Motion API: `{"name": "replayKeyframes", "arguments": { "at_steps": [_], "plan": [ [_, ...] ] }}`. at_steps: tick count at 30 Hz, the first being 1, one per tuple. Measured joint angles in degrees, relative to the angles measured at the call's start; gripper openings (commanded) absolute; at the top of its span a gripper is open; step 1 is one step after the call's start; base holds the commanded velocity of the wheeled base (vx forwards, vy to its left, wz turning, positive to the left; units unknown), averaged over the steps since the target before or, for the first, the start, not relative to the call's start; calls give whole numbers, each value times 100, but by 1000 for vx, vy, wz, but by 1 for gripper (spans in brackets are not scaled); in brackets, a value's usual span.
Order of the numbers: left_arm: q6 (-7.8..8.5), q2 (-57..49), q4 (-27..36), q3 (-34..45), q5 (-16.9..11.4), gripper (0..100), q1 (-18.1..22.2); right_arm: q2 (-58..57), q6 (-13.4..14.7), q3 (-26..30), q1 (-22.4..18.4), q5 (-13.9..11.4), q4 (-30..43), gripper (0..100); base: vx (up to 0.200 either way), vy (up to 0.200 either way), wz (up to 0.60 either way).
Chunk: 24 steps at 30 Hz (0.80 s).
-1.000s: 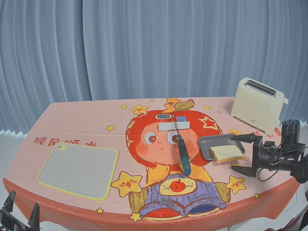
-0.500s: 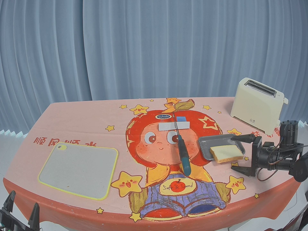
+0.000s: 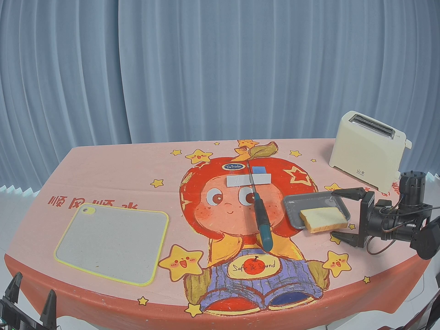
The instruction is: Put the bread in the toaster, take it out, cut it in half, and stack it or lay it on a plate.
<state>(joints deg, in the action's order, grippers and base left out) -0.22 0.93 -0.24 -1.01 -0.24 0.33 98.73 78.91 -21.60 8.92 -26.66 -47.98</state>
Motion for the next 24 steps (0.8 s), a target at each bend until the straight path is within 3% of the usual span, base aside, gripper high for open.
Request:
{"name": "replayKeyframes", "arguments": {
  "at_steps": [5, 9, 20, 21, 24],
  "plan": [
    [0, 0, 0, 0, 0, 100, 0, 16, 41, 11, -20, -11, -21, 100, 0, 0, 0],
    [0, 0, 0, 0, 0, 100, 0, 9, 241, -2, -5, -27, -13, 100, 0, 0, 0],
    [-2, 0, 0, 0, -2, 100, 0, 30, 255, -39, 0, -32, -10, 100, 0, 0, 0],
    [0, 0, 2, 0, -2, 100, 0, 35, 255, -39, -6, -32, -10, 0, 0, 0, 0],
    [-2, 0, 2, 0, 0, 100, 0, 49, 255, -37, -13, -32, -7, 0, 0, 0, 0]
  ]
}}
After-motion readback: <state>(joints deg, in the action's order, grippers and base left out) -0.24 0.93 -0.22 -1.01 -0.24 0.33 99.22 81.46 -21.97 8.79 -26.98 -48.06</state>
